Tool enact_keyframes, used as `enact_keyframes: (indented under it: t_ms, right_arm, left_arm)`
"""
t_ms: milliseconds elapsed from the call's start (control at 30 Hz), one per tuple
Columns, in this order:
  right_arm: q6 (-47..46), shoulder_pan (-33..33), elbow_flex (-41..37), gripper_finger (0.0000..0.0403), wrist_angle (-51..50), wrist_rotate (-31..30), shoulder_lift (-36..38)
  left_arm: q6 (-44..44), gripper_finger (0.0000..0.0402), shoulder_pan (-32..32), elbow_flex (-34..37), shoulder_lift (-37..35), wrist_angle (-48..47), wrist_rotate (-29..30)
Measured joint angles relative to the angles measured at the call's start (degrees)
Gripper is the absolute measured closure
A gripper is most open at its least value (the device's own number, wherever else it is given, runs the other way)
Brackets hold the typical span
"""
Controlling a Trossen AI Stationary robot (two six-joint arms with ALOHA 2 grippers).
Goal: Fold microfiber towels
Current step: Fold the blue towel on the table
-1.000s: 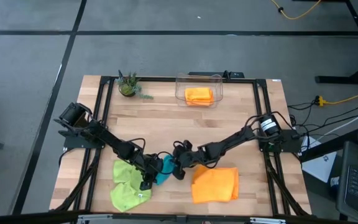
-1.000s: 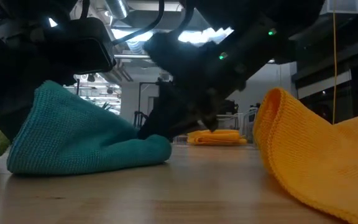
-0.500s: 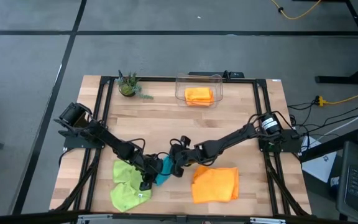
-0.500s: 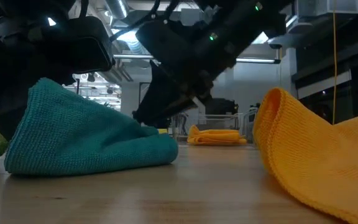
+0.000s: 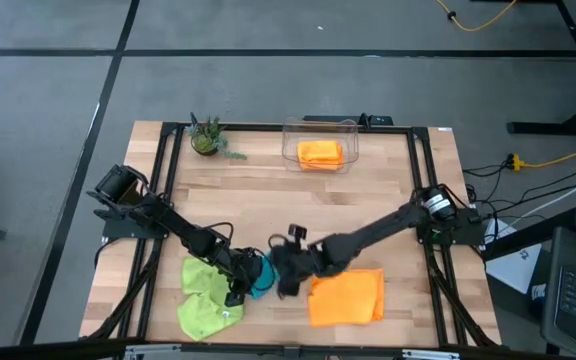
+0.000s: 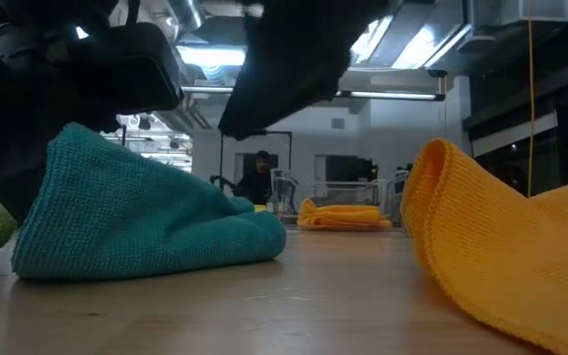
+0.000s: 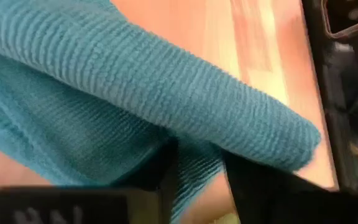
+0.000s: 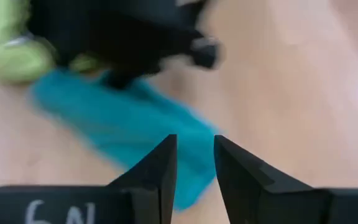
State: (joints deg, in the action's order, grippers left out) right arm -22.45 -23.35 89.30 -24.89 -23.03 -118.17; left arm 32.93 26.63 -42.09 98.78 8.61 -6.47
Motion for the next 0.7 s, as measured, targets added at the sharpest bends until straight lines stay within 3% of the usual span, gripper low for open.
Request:
enact_keyframes:
  t_ms: [167, 333, 700]
  right_arm:
    - [-5.2, -4.1, -4.3, 0.0295, 9.5, 1.4, 0.1]
    - [-8.4, -5.4, -11.8, 0.0295, 28.0, -5.6, -1.8]
    - [-9.0, -3.9, -10.9, 0.0295, 33.0, -10.4, -7.0]
  left_arm:
    - [0.2, 0.0282, 0.0, 0.0, 0.0, -0.1, 0.0]
    - [0.2, 0.0282, 0.0, 0.0, 0.0, 0.0, 1.4]
    - [1.8, 0.0282, 0.0, 0.0, 0.0, 0.0, 2.5]
